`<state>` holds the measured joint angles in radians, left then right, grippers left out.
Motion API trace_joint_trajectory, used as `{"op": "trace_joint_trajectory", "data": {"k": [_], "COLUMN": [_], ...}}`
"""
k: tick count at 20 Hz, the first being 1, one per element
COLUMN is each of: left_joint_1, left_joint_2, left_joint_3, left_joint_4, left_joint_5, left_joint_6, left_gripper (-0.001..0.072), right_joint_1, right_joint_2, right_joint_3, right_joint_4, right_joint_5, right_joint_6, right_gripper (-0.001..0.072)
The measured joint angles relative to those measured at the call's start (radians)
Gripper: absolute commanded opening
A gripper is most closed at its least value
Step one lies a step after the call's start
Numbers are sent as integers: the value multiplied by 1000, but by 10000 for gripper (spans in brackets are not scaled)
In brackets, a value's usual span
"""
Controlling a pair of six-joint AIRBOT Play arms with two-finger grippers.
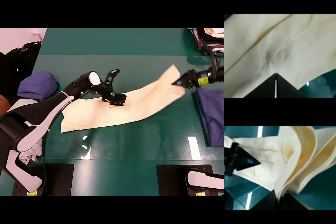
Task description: Fold the shirts.
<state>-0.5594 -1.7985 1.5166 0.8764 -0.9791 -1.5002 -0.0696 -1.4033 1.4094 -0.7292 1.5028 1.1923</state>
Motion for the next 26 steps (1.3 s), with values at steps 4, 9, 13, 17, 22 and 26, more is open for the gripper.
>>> {"op": "trace_joint_trajectory", "data": {"k": [4, 9, 13, 17, 22, 26], "left_joint_1": [-14, -19, -12, 49, 205, 371], "left_joint_2": [-27, -41, -34, 42, 240, 428], "left_joint_3": [18, 23, 24, 24, 24, 24], "left_joint_4": [1, 8, 40, 82, 243, 381], "left_joint_5": [3, 18, 3, -33, -116, -162], "left_joint_6": [-14, -17, -18, -19, -20, -19], "left_gripper": [27, 27, 27, 27, 28, 28], "right_joint_1": [124, 272, 362, 437, 573, 752], "right_joint_2": [24, 31, 31, 31, -19, -134], "right_joint_3": [140, 236, 275, 296, 303, 303], "right_joint_4": [20, 26, 27, 30, 37, 128], "right_joint_5": [3, -32, -78, -128, -170, -241], "right_joint_6": [56, 81, 79, 61, 21, -72], "right_gripper": [12, 12, 12, 13, 15, 52]}}
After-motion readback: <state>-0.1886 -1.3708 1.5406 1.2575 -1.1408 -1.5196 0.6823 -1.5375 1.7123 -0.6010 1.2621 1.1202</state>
